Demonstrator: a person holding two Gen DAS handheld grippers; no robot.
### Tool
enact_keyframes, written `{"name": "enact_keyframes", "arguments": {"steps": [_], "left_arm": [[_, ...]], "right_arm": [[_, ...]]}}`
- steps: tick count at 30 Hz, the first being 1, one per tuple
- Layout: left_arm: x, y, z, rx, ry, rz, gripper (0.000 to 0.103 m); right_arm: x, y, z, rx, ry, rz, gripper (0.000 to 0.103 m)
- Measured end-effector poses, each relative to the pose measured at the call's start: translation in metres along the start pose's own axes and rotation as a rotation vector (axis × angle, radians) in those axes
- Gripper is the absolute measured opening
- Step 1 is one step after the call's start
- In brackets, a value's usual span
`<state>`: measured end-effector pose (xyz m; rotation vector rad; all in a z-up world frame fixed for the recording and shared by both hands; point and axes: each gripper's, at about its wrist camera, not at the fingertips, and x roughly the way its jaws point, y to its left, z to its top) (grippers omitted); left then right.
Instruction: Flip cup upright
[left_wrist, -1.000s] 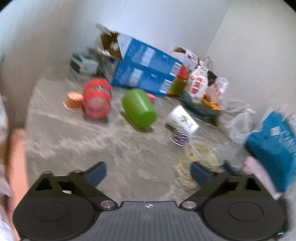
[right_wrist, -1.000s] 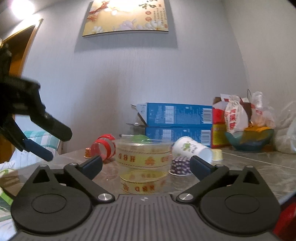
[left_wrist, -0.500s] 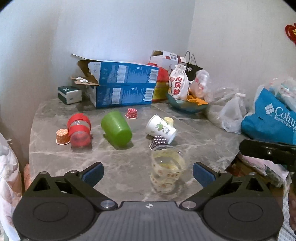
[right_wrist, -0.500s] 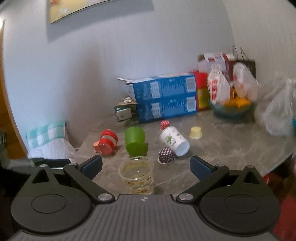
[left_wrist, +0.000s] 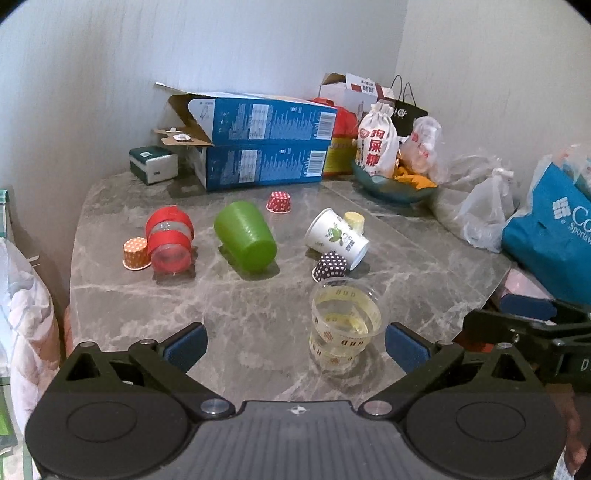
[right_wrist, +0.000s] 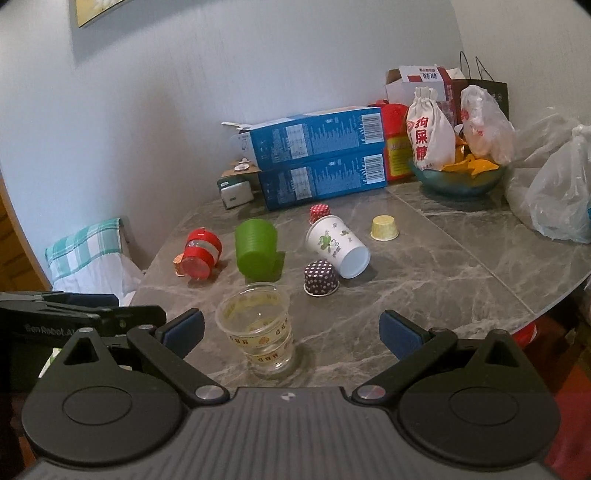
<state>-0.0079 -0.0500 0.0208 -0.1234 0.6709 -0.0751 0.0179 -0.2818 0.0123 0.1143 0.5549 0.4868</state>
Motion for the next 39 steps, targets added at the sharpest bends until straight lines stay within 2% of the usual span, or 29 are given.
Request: {"name": "enact_keyframes", "arguments": {"steps": [39], "left_arm": [[-0.011, 0.003, 0.002, 0.005, -0.019, 0.035, 0.103]], "right_arm": [[-0.001, 0.002, 0.005, -0.018, 0.006, 0.004, 0.102]]}}
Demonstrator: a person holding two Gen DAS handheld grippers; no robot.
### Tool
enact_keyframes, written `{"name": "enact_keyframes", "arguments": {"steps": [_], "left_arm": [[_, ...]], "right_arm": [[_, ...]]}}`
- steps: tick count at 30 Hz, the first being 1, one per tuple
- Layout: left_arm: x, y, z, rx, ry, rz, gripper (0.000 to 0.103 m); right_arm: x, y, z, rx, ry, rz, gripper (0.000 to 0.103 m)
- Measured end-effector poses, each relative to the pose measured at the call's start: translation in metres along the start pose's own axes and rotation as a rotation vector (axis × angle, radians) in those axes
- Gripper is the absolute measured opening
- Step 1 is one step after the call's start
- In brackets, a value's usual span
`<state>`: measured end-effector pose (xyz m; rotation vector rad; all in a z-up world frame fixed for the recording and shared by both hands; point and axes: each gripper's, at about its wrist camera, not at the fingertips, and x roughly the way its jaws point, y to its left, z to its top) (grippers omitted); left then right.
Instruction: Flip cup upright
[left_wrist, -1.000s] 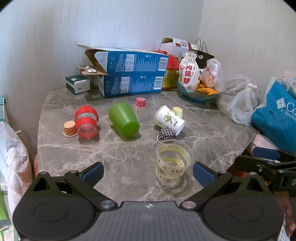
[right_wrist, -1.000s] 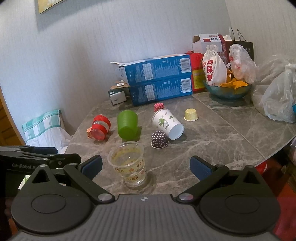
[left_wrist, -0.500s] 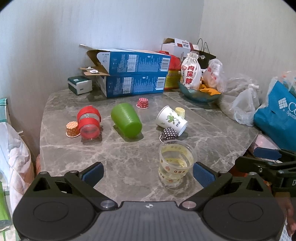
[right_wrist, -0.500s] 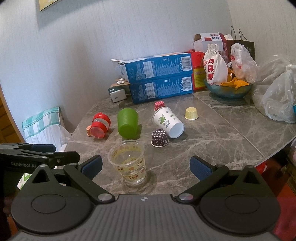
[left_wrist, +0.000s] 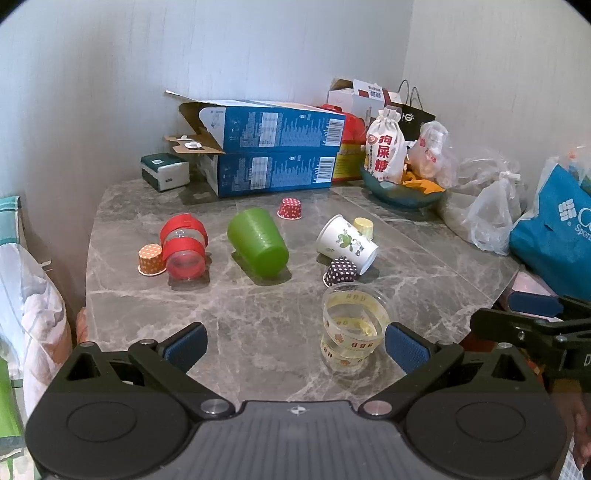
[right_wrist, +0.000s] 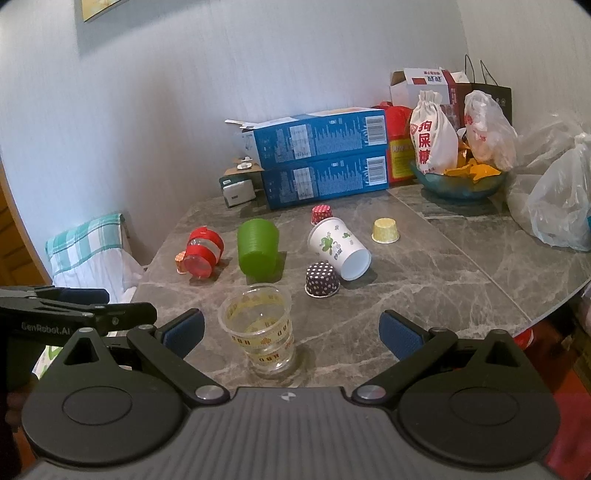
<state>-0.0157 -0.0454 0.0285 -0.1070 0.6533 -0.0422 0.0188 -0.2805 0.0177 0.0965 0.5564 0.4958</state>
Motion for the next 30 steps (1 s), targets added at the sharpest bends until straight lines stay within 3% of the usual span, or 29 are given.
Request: {"name": "enact_keyframes", "arguments": {"steps": [30], "left_arm": [[-0.0021, -0.0067, -0.0034, 0.003, 0.003, -0.015, 0.103]], "right_arm": [[-0.0055, -0.0023, -0.0018, 0.002, -0.004, 0.009, 0.102]]}}
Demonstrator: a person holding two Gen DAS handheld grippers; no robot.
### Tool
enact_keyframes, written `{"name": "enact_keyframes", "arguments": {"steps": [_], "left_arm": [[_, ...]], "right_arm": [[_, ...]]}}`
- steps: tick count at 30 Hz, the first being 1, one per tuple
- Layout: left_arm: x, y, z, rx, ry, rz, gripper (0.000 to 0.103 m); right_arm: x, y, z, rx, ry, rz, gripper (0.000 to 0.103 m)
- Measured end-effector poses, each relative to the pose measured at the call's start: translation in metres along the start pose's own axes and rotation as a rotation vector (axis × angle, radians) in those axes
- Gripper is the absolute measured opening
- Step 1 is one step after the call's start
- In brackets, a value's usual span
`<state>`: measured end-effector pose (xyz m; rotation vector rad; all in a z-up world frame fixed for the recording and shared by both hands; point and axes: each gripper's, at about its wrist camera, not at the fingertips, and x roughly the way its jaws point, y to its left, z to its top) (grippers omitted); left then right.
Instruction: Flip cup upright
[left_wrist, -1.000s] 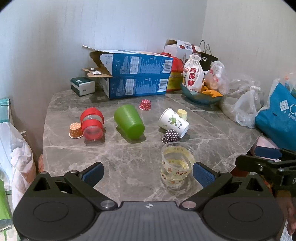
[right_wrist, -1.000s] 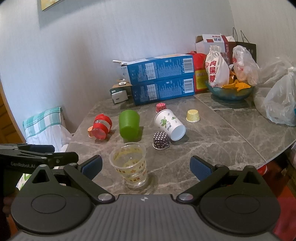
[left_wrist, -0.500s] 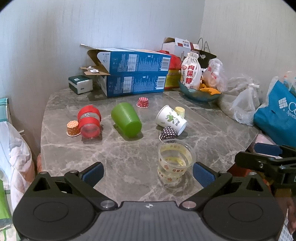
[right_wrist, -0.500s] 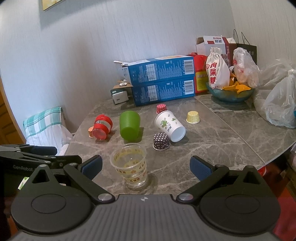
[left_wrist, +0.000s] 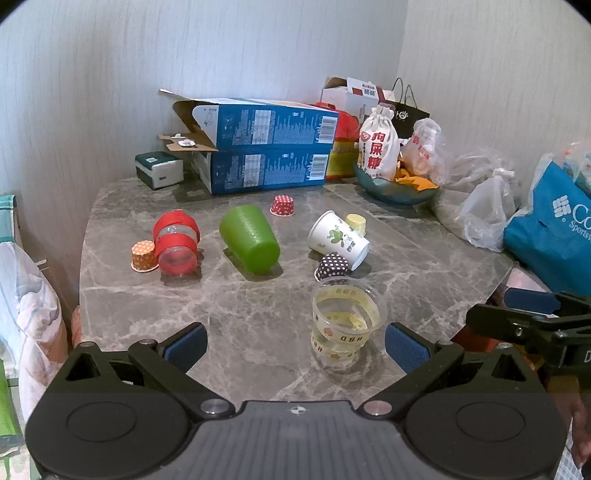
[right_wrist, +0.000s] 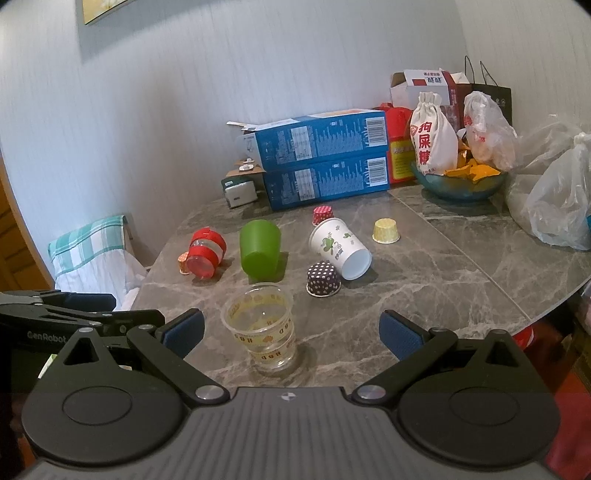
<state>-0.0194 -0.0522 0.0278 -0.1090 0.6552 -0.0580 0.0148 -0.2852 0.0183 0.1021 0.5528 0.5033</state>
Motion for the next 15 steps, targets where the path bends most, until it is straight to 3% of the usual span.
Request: {"name": "enact_keyframes", "arguments": {"steps": [15], "left_arm": [[-0.0014, -0.0008, -0.0007, 0.003, -0.003, 0.001, 0.103]], "right_arm": [[-0.0013, -0.0042, -0.0020, 0.019, -0.001, 0.007, 0.102]]}}
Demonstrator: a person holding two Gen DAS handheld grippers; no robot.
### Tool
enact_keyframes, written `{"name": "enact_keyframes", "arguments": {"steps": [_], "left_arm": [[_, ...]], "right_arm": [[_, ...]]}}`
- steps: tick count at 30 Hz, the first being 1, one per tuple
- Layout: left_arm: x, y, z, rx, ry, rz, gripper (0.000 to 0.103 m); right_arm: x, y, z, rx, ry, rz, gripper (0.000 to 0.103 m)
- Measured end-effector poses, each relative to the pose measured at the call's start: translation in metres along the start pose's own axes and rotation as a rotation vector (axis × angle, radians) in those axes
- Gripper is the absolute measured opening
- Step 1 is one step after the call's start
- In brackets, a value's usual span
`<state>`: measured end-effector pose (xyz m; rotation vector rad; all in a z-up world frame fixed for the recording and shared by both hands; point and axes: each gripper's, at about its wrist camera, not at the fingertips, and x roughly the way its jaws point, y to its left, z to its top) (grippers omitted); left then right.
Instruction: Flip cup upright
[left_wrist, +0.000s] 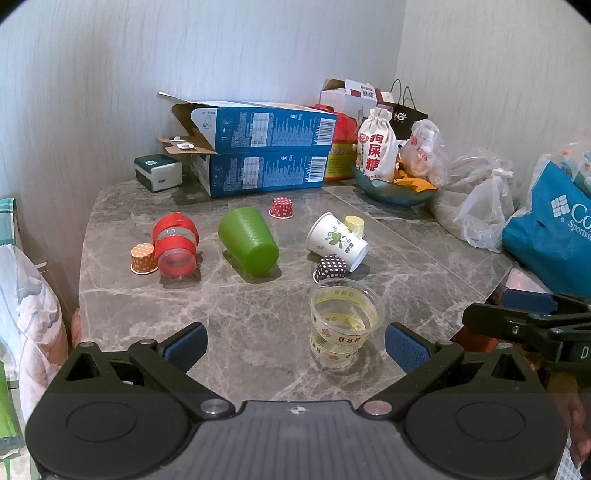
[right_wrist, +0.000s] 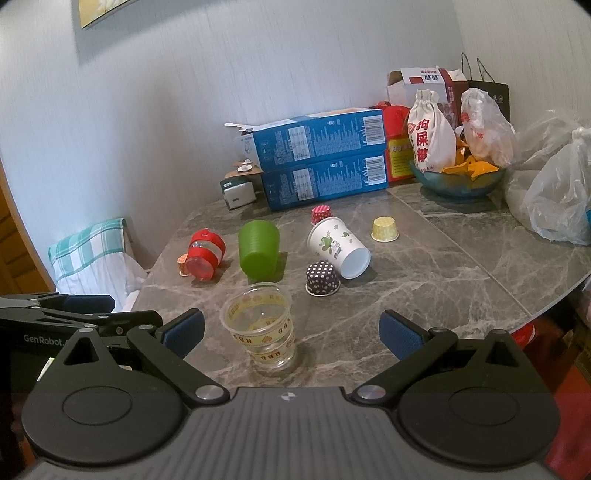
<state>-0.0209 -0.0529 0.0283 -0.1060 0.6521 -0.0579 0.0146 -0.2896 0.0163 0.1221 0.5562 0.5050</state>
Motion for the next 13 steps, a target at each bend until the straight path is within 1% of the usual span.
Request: {"name": "enact_keyframes", "arguments": {"steps": [9, 13], "left_arm": [[-0.0001, -0.0011, -0.0010, 0.008, -0.003, -0.005, 0.103], [0.0016, -0.0009, -0.0010, 0.013, -0.016, 0.020, 0.103]], "right_arm": [[0.0041, -0.0008, 0.0001, 0.001, 0.013, -0.003, 0.102], [0.0074, 0.0005, 0.0007, -0.003, 0.018, -0.004, 0.102]]}}
